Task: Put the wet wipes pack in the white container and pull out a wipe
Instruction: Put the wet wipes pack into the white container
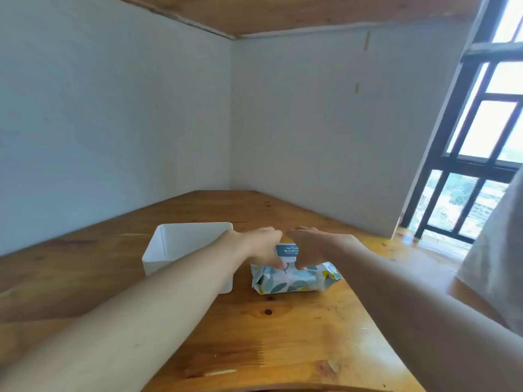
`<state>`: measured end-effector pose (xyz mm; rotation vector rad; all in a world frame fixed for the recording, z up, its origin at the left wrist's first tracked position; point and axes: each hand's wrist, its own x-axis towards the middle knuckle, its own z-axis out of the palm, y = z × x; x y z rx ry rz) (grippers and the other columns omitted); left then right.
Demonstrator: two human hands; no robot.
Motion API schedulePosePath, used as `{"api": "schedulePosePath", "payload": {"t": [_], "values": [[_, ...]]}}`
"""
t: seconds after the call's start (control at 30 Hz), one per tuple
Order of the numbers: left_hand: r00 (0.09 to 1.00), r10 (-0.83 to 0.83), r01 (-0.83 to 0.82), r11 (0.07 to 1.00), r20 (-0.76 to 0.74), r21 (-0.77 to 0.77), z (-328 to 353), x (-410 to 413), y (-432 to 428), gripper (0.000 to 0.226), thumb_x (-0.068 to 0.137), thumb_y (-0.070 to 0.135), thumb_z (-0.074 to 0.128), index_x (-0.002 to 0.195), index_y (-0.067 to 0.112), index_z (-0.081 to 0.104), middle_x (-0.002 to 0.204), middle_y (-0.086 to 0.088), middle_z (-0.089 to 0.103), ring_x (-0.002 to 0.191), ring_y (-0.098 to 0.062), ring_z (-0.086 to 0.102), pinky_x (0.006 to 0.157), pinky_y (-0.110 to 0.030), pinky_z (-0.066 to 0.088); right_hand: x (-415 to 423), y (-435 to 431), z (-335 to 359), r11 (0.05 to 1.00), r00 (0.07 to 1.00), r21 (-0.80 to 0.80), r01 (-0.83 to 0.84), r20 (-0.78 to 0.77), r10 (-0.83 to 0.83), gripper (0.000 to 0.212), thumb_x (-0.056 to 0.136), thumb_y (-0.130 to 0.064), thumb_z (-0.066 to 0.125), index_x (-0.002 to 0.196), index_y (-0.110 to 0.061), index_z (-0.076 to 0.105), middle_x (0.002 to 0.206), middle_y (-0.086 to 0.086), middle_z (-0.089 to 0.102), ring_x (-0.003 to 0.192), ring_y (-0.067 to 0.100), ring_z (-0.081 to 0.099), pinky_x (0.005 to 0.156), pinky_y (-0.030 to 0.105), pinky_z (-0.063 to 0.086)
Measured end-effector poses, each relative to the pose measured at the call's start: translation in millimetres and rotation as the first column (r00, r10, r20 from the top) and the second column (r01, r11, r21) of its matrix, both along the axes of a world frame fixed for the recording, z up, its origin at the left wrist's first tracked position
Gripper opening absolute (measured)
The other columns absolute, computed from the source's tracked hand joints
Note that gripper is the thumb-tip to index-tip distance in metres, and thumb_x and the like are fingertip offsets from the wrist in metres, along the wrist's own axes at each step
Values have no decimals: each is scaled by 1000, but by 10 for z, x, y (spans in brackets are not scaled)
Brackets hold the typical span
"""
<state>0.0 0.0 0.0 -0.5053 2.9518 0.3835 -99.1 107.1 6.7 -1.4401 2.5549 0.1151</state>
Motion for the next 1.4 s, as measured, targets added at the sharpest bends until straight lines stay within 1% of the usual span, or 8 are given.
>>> {"api": "schedulePosePath", "payload": {"t": [0.17,0.27,0.4,0.53,0.8,1.07,1.2,1.4], "values": [[998,-15,17,999,58,-30,-115,-165,-14,53,83,44,67,123,13,50,127,-7,54,111,-27,56,94,-48,49,-47,2,-55,997,1000,70,9,13,-10,42,78,-13,64,116,-11,47,106,7,55,98,27,57,71,33,46],[998,-41,42,999,52,-21,-135,-196,2,44,84,38,69,115,11,53,117,-8,55,103,-27,58,90,-45,51,-79,14,-105,999,1000,39,0,-11,0,35,79,-14,61,112,-13,48,104,5,55,96,27,55,71,35,46],[999,-32,31,999,27,36,-147,-198,-29,50,83,38,70,122,13,51,123,-5,51,107,-26,56,93,-45,50,-89,-2,-155,998,999,56,17,-52,-14,40,80,-17,58,119,-16,47,113,4,48,108,29,45,72,37,43],[999,-42,43,994,-17,96,-145,-187,-24,49,87,32,68,128,15,49,126,-4,47,113,-25,52,97,-42,47,-22,-14,-158,1000,988,22,0,-152,4,46,83,-21,58,127,-18,44,119,6,46,107,30,42,68,35,39],[991,-64,81,985,-115,154,133,-146,-85,43,85,28,70,124,16,54,122,-4,62,108,-23,60,96,-43,50,2,-70,157,999,957,-34,13,-291,-22,44,82,-31,58,124,-20,49,120,6,52,110,33,48,72,37,39],[936,-19,89,979,-351,185,591,-12,-192,65,74,32,80,130,14,52,128,-5,60,117,-22,57,102,-43,47,91,-168,715,970,946,-243,8,-314,-86,38,76,-38,63,108,-19,54,105,5,56,97,33,54,68,36,38],[894,-14,73,991,-447,114,773,144,-306,60,74,29,81,127,11,57,127,-8,61,116,-23,58,100,-44,47,202,-307,870,945,950,-326,-10,-297,-93,33,74,-37,65,99,-20,51,101,4,57,89,30,53,67,36,39],[891,1,55,992,-453,111,878,526,-572,54,77,29,80,123,12,59,120,-5,63,107,-20,61,95,-40,51,494,-625,871,922,968,-386,-34,-243,-65,44,74,-49,64,105,-20,52,102,4,56,95,31,54,70,37,41]]}}
